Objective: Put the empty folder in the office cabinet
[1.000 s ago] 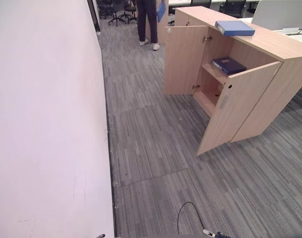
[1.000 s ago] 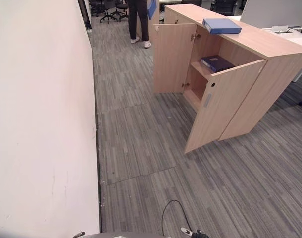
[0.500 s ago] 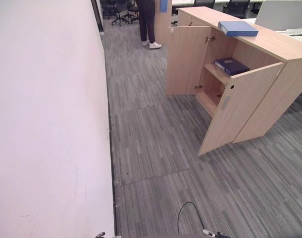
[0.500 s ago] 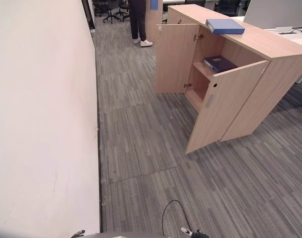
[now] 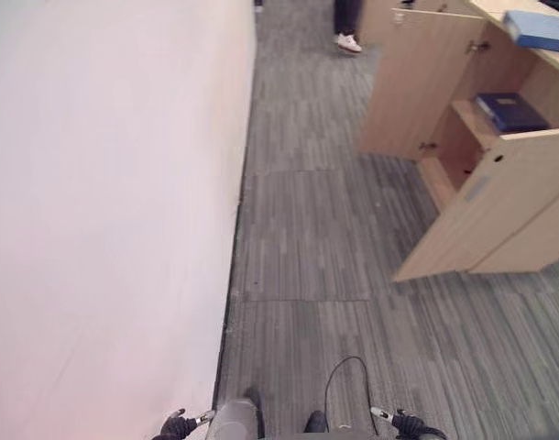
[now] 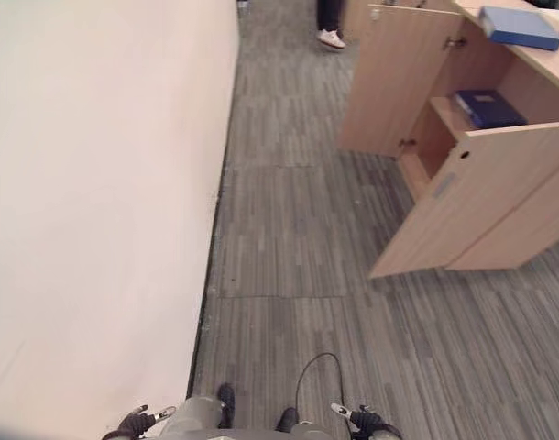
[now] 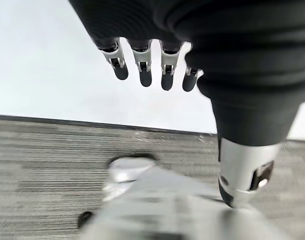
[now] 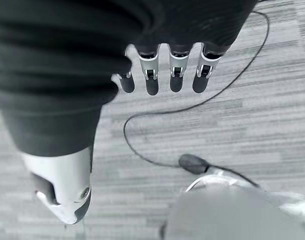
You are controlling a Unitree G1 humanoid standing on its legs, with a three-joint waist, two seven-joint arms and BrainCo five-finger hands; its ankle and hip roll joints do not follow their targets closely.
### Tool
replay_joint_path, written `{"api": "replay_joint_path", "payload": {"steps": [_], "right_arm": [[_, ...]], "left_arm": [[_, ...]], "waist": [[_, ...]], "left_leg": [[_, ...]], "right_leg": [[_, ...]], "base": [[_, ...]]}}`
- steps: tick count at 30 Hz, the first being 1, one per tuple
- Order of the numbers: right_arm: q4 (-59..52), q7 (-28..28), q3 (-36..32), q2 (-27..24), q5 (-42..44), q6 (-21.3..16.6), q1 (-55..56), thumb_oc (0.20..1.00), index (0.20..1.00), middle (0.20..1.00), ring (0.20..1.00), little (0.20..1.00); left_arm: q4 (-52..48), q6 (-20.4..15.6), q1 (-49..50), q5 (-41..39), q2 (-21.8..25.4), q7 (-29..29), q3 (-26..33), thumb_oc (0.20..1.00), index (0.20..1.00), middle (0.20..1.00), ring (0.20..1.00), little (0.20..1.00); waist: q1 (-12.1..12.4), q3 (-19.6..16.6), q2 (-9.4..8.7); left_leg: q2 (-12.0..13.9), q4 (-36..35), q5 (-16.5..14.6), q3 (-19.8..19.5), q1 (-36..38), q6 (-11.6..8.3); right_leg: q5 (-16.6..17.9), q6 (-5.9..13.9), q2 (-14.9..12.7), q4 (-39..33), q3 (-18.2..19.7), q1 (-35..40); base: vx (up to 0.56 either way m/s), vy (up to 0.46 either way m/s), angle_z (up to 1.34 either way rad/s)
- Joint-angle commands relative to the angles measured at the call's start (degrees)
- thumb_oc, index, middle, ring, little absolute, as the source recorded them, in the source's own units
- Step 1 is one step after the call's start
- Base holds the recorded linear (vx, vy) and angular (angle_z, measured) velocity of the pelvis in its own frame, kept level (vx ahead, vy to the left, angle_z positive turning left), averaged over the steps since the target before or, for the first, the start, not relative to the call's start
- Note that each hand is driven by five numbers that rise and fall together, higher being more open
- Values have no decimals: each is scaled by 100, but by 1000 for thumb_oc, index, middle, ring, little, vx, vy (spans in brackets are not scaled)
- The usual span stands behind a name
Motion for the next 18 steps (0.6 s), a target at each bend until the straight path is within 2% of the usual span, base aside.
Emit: {"api": "replay_joint_path", "payload": {"steps": [1, 2, 4, 7, 8, 9, 10, 13, 15, 16, 17, 18], "right_arm": [[154, -59, 133, -89, -82, -103, 24, 1000, 1000, 1000, 1000, 1000], [139, -48, 126, -111, -92, -106, 37, 1000, 1000, 1000, 1000, 1000], [127, -47, 107, -124, -117, -101, 83, 1000, 1000, 1000, 1000, 1000], [146, -25, 90, -98, -167, -86, 181, 1000, 1000, 1000, 1000, 1000], [146, -25, 91, -97, -167, -86, 183, 1000, 1000, 1000, 1000, 1000], [189, -8, 72, -58, -183, -68, 249, 1000, 1000, 1000, 1000, 1000], [190, -10, 44, -45, -170, -66, 275, 1000, 1000, 1000, 1000, 1000], [299, 23, -30, 5, -162, -40, 299, 1000, 1000, 1000, 1000, 1000], [311, 47, -97, 59, -132, -30, 323, 1000, 1000, 1000, 1000, 1000], [273, 77, -136, 76, -95, -34, 338, 1000, 1000, 1000, 1000, 1000], [213, 114, -164, 45, -62, -35, 314, 1000, 1000, 1000, 1000, 1000], [212, 113, -167, 44, -62, -36, 307, 1000, 1000, 1000, 1000, 1000]], "left_arm": [[21, -152, 69, -326, 45, 96, 63, 1000, 1000, 1000, 1000, 1000], [21, -158, 87, -375, 28, 91, 98, 1000, 1000, 1000, 1000, 1000], [12, -180, 142, -448, 1, 115, 139, 1000, 1000, 1000, 1000, 1000], [9, -170, 233, -499, -31, 128, 193, 1000, 1000, 1000, 1000, 1000], [8, -170, 236, -499, -29, 128, 193, 1000, 1000, 1000, 1000, 1000], [26, -150, 277, -499, -42, 131, 207, 1000, 1000, 1000, 1000, 1000], [14, -161, 288, -520, -31, 138, 210, 1000, 1000, 1000, 1000, 1000], [56, -148, 282, -481, -3, 111, 199, 1000, 1000, 1000, 1000, 1000], [64, -143, 254, -410, 63, 80, 137, 1000, 1000, 1000, 1000, 1000], [44, -141, 240, -374, 108, 56, 114, 1000, 1000, 1000, 1000, 1000], [14, -125, 213, -298, 195, 16, 62, 1000, 1000, 1000, 1000, 1000], [12, -125, 205, -298, 195, 14, 64, 1000, 1000, 1000, 1000, 1000]], "waist": [[4, -235, 66], [16, -227, 136], [7, -244, 212], [21, -353, 335], [32, -337, 326], [30, -427, 340], [63, -461, 374], [115, -598, 351], [170, -683, 255], [197, -723, 203], [211, -711, 91], [224, -725, 125]], "left_leg": [[368, -618, 490, -16, -84, 66], [466, -826, 600, 34, -77, 54], [638, -826, 619, 106, -127, -24], [880, -826, 813, 208, -167, -133], [876, -826, 807, 224, -139, -135], [932, -826, 876, 316, -105, -225], [961, -826, 968, 378, -135, -203], [825, -826, 927, 384, -66, -100], [569, -826, 834, 449, 41, 64], [397, -790, 680, 480, 98, 187], [-60, -597, 251, 475, 263, 451], [-26, -577, 291, 516, 202, 504]], "right_leg": [[-696, 769, -149, 110, 265, 214], [-714, 780, -130, 158, 283, 239], [-830, 803, -133, 218, 323, 375], [-984, 838, -114, 266, 429, 635], [-990, 839, -124, 269, 440, 652], [-1071, 873, -148, 253, 474, 808], [-1051, 883, -157, 251, 459, 835], [-1076, 1000, -372, 425, 493, 870], [-992, 1163, -664, 706, 468, 851], [-927, 1261, -857, 1007, 465, 757], [-441, 1443, -1411, 2139, 496, 344], [-377, 1421, -1387, 2123, 484, 292]], "base": [[184, 80, -14], [192, 87, -16], [212, 115, -9], [268, 117, -9], [350, 144, -20], [318, 182, -30], [458, 298, -38], [321, 307, -21], [353, 383, 35], [417, 572, 15], [262, 456, 4], [257, 486, 8]]}}
